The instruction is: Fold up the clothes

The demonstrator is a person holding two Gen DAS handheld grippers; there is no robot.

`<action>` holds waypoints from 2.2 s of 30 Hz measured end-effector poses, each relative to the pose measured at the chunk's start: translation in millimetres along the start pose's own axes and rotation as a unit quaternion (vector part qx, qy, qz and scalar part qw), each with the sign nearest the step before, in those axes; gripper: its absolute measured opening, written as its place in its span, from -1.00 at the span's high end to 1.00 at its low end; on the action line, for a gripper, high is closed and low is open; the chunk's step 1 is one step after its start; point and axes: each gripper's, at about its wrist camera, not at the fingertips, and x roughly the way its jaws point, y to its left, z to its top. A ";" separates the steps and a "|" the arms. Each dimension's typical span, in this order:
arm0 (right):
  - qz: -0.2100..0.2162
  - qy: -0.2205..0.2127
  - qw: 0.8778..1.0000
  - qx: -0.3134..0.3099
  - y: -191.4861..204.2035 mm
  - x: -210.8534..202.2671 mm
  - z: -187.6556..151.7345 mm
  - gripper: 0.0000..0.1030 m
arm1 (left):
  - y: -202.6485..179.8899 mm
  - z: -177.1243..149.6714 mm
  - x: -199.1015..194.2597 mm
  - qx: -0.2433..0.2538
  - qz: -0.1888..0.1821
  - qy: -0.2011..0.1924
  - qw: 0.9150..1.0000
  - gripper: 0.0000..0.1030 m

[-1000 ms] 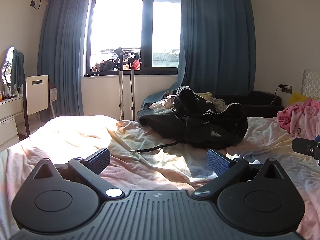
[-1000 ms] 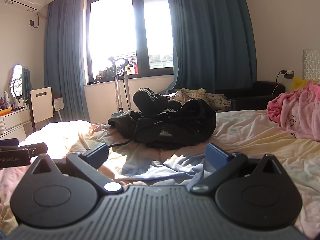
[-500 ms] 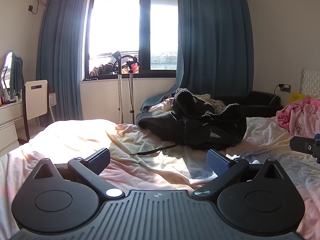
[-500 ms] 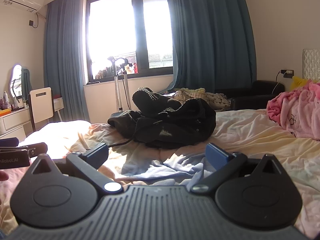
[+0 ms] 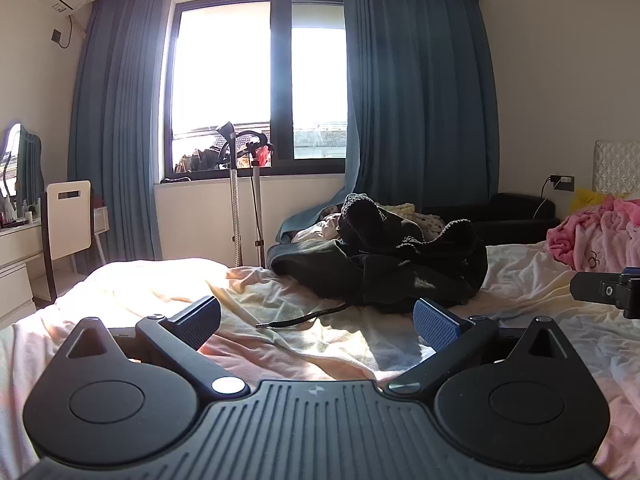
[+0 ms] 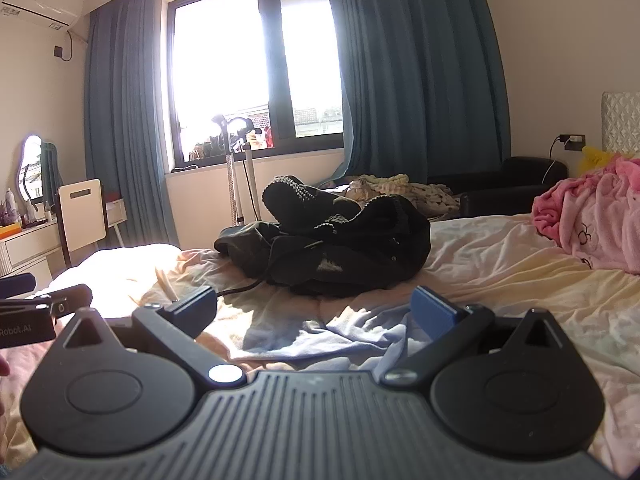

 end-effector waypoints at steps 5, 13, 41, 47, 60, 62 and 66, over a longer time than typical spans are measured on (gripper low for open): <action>-0.001 -0.002 1.000 -0.005 1.7 0.5 -1.8 -1.00 | -1.9 -1.7 1.2 0.006 0.005 -0.009 1.000 -1.00; -0.005 -0.005 1.000 -0.004 2.1 1.5 -3.4 -1.00 | -4.1 -6.2 3.6 0.014 0.008 -0.017 1.000 -1.00; -0.075 0.002 0.996 0.050 -28.0 40.6 -10.2 -1.00 | -77.9 45.4 133.1 0.113 -0.060 0.017 0.992 -1.00; -0.094 0.020 0.993 0.063 -43.7 60.8 -19.3 -1.00 | -113.8 58.6 202.7 0.130 -0.064 0.026 0.989 -1.00; -0.116 0.059 0.988 0.083 -54.9 87.8 -37.3 -1.00 | -180.7 73.0 324.4 0.179 -0.062 0.026 0.981 -0.98; -0.112 0.064 0.988 0.085 -55.8 91.4 -39.7 -1.00 | -188.6 74.7 340.2 0.189 -0.048 0.021 0.981 -0.93; -0.110 0.079 0.984 0.113 -64.9 97.3 -47.1 -1.00 | -191.9 71.0 363.8 0.221 -0.010 -0.015 0.975 -0.93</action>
